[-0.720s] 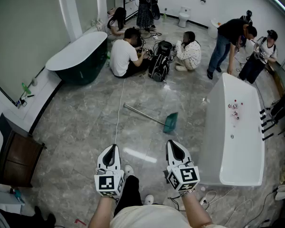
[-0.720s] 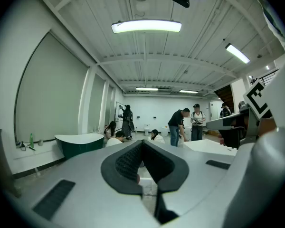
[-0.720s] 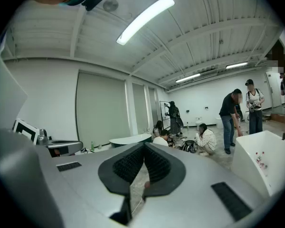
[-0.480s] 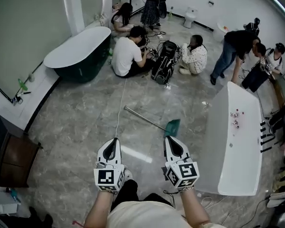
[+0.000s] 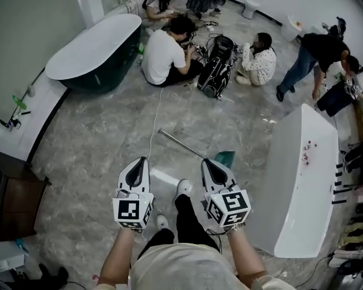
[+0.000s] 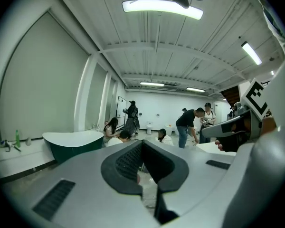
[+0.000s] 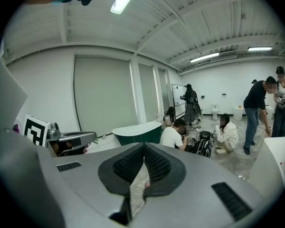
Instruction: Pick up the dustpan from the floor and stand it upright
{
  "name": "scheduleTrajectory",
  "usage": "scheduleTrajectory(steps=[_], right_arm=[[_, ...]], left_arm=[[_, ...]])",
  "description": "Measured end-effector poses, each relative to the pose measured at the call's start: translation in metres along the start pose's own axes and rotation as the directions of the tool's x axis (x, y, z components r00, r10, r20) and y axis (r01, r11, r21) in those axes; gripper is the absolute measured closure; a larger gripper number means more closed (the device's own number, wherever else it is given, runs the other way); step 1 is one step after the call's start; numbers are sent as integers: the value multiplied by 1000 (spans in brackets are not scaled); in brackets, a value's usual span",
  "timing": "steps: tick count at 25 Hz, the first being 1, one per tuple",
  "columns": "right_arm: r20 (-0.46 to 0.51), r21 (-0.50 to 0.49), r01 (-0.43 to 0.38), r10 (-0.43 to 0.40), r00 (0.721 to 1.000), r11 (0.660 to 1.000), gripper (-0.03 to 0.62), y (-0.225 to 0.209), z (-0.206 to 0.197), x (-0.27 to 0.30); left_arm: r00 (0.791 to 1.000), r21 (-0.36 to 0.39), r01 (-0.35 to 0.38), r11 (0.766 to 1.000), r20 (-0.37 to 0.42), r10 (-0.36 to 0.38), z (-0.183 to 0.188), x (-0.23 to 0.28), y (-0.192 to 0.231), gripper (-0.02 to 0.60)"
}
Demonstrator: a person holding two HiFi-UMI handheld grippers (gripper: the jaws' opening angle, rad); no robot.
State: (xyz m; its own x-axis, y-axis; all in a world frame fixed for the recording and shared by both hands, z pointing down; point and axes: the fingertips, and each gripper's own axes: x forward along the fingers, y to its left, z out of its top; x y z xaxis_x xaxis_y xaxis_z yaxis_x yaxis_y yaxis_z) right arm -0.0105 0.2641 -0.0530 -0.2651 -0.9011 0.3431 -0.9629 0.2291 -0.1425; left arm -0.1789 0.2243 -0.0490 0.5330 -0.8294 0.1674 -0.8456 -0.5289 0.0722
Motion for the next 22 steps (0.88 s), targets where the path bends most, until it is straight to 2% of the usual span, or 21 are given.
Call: scheduleTrajectory(steps=[3,7,12,17,19,22], right_arm=[[-31,14,-48,49,998,999,577,-32,4,64],[-72,39,-64,67,995,997,577,-75,15,156],[-187,6,-110,109,976,994,577,-90,-4,266],[-276,-11,-164,155,949,986,577,-98,-60,365],[-298,-1,-196,187,936,981,576,-101,-93,406],[-320,22,-186,183,929,982,576,-117,-159,458]], left_arm=[[998,2,-32,999,-46,32,-11,60,16,574],[994,-8,-69,998,-82,68,-20,143,41,574],[982,-56,-137,989,-139,128,-51,229,92,574],[971,-133,-142,981,-211,113,-131,299,146,574],[966,-140,-140,980,-237,104,-176,326,166,574],[953,-162,-152,975,-285,101,-257,361,187,574]])
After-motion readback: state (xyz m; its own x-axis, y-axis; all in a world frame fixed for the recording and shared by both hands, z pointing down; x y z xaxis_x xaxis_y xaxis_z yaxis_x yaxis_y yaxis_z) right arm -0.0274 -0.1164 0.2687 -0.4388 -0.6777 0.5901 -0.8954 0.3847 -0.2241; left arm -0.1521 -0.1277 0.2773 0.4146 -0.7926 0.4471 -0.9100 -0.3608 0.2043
